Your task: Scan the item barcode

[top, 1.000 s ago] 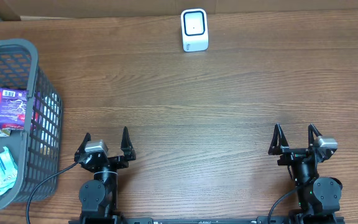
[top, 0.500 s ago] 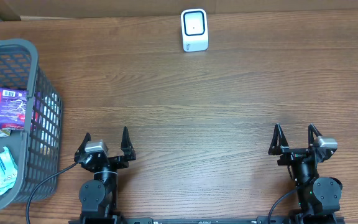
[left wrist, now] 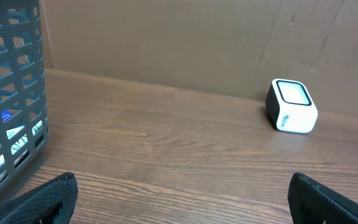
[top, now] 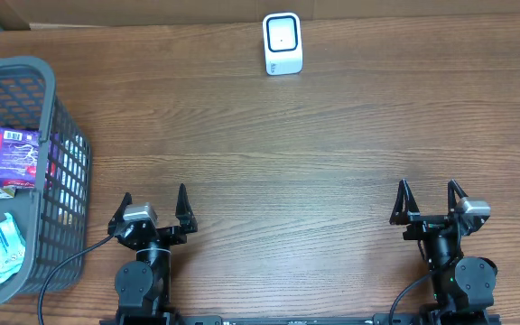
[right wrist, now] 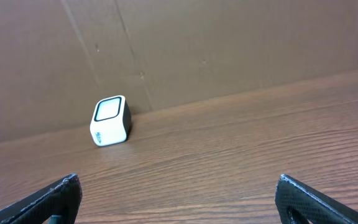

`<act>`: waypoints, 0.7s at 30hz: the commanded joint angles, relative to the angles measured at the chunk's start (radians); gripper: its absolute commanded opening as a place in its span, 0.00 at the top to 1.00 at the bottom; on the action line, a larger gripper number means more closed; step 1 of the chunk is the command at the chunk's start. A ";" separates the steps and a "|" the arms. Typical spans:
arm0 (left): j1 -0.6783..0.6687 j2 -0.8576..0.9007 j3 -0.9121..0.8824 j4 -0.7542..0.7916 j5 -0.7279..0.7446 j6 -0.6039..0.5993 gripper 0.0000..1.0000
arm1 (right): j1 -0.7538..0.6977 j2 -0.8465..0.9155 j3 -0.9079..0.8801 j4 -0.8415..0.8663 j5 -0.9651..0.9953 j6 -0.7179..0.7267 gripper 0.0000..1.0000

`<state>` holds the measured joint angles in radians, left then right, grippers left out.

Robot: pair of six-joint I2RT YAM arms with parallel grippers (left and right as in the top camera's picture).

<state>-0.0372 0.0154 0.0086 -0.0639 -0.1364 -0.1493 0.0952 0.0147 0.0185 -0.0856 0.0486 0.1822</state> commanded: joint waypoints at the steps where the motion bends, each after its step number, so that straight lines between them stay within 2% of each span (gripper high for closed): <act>1: 0.005 -0.011 -0.004 0.001 -0.013 0.019 0.00 | 0.008 -0.012 -0.010 0.007 -0.005 -0.004 0.00; 21: 0.005 -0.011 -0.004 0.000 -0.002 0.011 0.01 | 0.008 -0.011 -0.010 0.002 -0.043 0.007 0.00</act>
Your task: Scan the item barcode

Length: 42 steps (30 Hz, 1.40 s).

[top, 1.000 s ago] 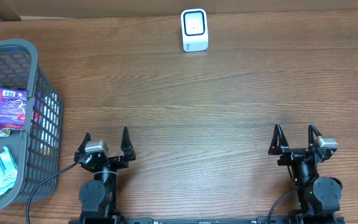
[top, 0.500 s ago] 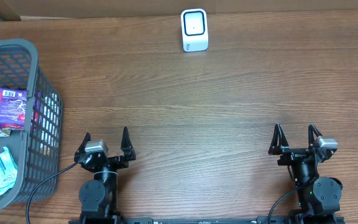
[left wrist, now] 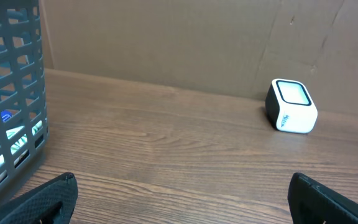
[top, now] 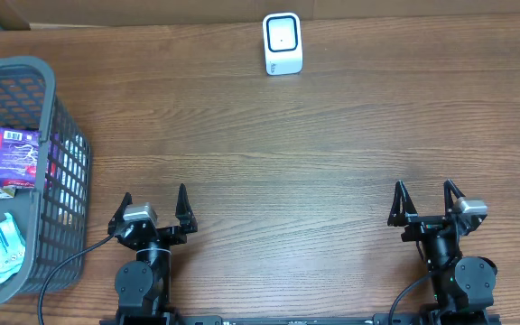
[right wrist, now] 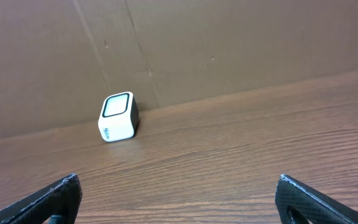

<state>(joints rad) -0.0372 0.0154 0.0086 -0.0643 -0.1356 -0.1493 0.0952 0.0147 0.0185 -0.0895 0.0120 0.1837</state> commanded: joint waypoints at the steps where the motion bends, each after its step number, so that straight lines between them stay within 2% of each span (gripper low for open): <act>1: 0.005 -0.011 -0.004 0.001 -0.002 0.011 0.00 | 0.008 -0.011 -0.010 0.005 -0.007 0.006 0.00; 17: 0.005 -0.011 0.036 -0.001 0.051 -0.012 0.00 | 0.008 -0.011 0.047 -0.030 -0.023 0.002 0.00; 27: 0.005 0.021 0.159 -0.108 0.051 -0.034 0.01 | 0.008 0.021 0.133 -0.120 -0.040 -0.003 0.00; 34: 0.005 0.193 0.303 -0.122 0.053 -0.031 0.00 | 0.008 0.161 0.262 -0.124 -0.040 -0.003 0.00; 39: 0.005 0.398 0.488 -0.140 0.059 -0.030 0.00 | 0.008 0.319 0.421 -0.177 -0.040 -0.003 0.00; 42: 0.005 0.537 0.635 -0.203 0.060 -0.030 0.00 | 0.008 0.423 0.533 -0.245 -0.041 -0.003 0.00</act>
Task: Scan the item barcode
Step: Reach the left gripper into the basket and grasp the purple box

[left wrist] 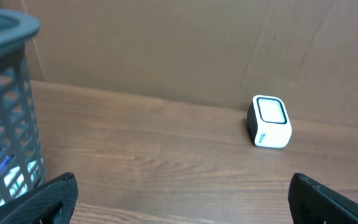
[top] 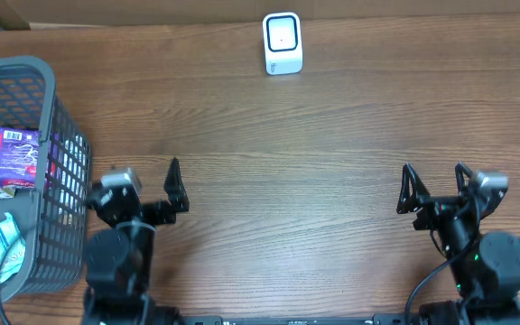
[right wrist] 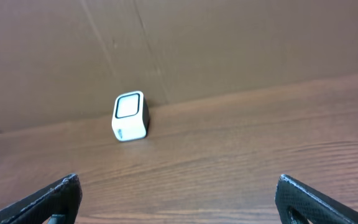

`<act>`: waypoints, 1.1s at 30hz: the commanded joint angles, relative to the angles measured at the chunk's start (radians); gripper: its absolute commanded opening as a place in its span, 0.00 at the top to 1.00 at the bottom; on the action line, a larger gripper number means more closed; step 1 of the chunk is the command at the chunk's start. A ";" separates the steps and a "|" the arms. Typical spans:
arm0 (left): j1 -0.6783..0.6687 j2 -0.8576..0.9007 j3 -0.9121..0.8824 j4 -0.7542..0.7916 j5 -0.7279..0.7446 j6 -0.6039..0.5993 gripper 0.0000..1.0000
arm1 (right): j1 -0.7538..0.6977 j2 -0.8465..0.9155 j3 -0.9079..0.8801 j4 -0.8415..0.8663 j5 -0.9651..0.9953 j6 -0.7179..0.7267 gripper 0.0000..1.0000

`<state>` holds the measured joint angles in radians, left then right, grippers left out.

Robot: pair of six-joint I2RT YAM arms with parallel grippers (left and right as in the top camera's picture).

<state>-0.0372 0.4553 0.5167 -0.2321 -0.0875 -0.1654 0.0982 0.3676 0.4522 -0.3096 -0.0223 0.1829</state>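
Observation:
The white barcode scanner (top: 283, 42) stands at the far middle of the wooden table, and shows in the left wrist view (left wrist: 269, 121) and the right wrist view (right wrist: 130, 116). A purple box (top: 14, 161) and a white and teal packet (top: 3, 246) lie in the grey basket (top: 25, 65) at the left. My left gripper (top: 141, 191) is open and empty near the front edge, just right of the basket. My right gripper (top: 433, 181) is open and empty at the front right.
The basket's wall (left wrist: 5, 124) fills the left edge of the left wrist view. A brown cardboard wall (right wrist: 229, 43) closes off the far side of the table behind the scanner.
Both arms have lifted off their low pose. My left gripper now sits further left, nearer the basket, and looks over its rim. My right gripper sits slightly further right. Both remain open.
At the two earlier moments both grippers rested open and empty at the front edge, the right one shifting only slightly. The items lay in the basket throughout. Now both arms are raised, the left one closer to the basket.

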 commanded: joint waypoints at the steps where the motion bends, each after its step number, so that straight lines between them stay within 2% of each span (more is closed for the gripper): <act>1: 0.005 0.149 0.190 -0.071 0.014 -0.014 0.00 | 0.005 0.111 0.146 -0.059 -0.007 -0.002 0.00; 8: 0.005 0.462 0.636 -0.377 0.048 0.013 0.00 | 0.005 0.365 0.465 -0.319 -0.063 -0.005 0.00; 17: 0.005 0.881 1.316 -0.933 0.071 0.026 0.00 | 0.005 0.694 0.940 -0.718 -0.062 -0.006 0.00; 20: 0.005 0.964 1.433 -0.996 0.071 0.048 0.00 | 0.005 0.776 1.054 -0.807 -0.063 -0.006 0.00; 22: 0.005 0.995 1.452 -0.981 0.071 0.054 0.00 | 0.005 0.823 1.111 -0.834 -0.063 -0.004 0.00; 26: 0.005 1.045 1.449 -1.018 0.106 0.057 0.01 | 0.005 0.862 1.124 -0.825 -0.208 0.041 0.00; 29: 0.005 1.069 1.451 -1.019 0.114 0.058 0.01 | 0.005 0.869 1.123 -0.803 -0.233 0.041 0.00; 33: 0.081 1.069 1.612 -1.133 -0.007 -0.130 0.04 | 0.005 0.870 1.123 -0.804 -0.214 0.026 0.00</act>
<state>-0.0219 1.5444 1.9911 -1.3182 -0.0097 -0.1600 0.0990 1.2430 1.5513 -1.1183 -0.2245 0.2111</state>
